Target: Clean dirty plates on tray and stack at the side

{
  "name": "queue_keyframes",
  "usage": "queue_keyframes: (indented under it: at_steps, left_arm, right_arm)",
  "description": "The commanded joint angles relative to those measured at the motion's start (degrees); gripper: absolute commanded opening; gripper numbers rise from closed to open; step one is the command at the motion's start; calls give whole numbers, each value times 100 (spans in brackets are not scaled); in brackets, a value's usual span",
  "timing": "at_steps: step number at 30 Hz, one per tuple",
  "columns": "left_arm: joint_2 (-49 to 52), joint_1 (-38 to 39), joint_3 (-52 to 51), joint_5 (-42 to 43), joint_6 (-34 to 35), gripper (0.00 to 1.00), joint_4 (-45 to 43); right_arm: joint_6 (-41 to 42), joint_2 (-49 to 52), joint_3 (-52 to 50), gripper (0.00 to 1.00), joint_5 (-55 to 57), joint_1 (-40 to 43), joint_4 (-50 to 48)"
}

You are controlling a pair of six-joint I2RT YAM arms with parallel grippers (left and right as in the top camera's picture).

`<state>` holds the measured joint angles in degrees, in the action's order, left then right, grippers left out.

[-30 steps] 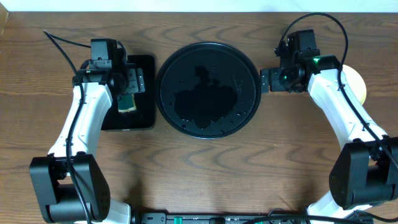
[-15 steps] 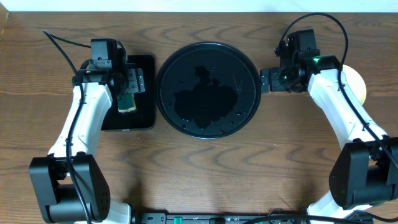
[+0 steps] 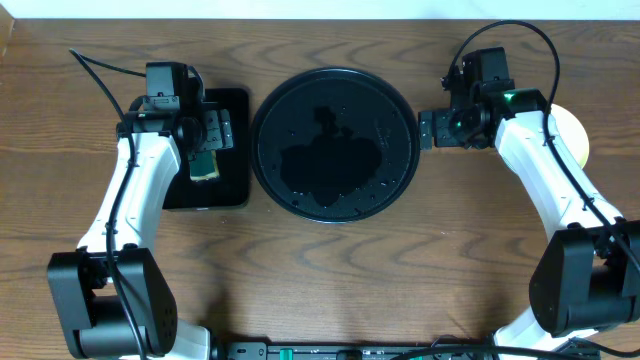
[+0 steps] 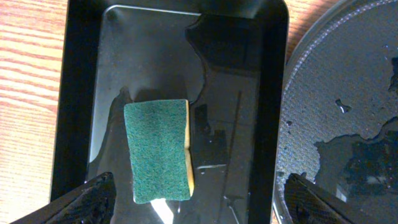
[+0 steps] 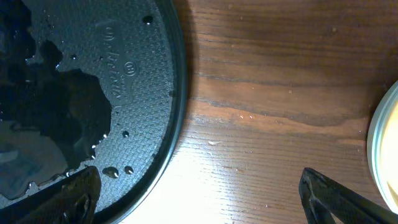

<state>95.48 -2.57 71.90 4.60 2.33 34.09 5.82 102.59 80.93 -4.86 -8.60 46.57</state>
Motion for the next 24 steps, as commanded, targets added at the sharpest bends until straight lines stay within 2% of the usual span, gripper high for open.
queue_keyframes:
  at_steps: [1,8,10,17,24]
  left_arm:
    - [26,-24,-11,55,-31,86,9]
    - [26,-24,-11,55,-31,86,9]
    - [26,-24,-11,55,-31,86,9]
    - [26,-24,-11,55,-31,86,9]
    - [26,-24,-11,55,-31,86,9]
  right_arm:
    - [-33,-57,79,99,55,-44,-4]
    - [-33,-79,33,99,79,-72,0]
    - [-33,-385,-11,99,81,-116,92]
    - [-63,-2376,-44,99,114,-385,162]
    - [-424,-4819,-68,99,885,-378,-11]
